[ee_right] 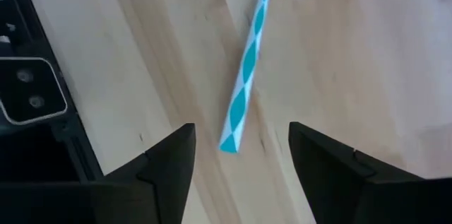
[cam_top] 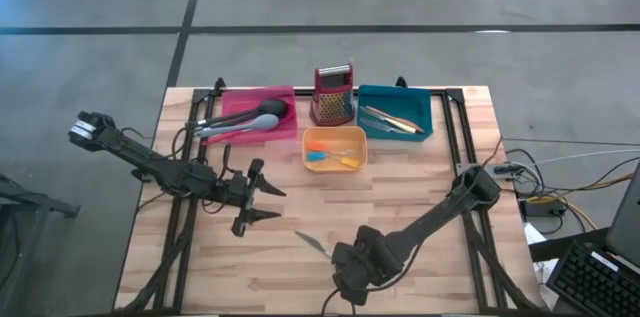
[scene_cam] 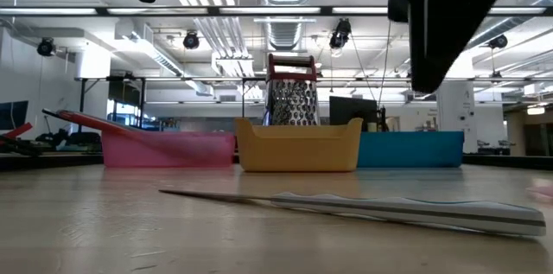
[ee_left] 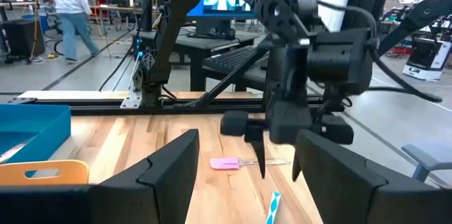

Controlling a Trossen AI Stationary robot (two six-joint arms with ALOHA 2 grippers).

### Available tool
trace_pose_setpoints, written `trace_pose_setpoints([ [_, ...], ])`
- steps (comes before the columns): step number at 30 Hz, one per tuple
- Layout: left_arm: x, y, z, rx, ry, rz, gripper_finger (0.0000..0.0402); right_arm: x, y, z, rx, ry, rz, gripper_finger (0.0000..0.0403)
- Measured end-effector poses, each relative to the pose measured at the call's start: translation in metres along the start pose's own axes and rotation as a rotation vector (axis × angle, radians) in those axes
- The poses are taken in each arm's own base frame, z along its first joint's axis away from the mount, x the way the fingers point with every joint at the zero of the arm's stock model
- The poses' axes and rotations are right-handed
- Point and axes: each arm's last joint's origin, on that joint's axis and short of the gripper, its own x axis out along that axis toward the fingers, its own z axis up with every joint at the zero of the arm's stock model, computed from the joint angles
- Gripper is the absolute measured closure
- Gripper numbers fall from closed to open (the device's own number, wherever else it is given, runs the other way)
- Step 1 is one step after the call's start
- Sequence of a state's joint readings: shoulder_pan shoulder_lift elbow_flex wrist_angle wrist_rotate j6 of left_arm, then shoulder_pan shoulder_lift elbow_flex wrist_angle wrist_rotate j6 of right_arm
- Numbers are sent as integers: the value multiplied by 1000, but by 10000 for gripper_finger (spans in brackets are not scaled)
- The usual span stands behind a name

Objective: Pick & Place Kitchen Items
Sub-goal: Put the white table knife into the blue bin

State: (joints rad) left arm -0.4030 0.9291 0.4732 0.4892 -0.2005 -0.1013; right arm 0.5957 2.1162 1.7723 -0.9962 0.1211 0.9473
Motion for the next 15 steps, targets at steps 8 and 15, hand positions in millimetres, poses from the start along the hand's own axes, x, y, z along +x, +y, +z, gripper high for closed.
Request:
trace_pose_setpoints([
  [8,0,0,0,0,0,0,158,29,-6,-9,28,-1,27,183],
  [15,0,0,0,1,0,0,158,47,-9,-13,47,-42,49,170],
])
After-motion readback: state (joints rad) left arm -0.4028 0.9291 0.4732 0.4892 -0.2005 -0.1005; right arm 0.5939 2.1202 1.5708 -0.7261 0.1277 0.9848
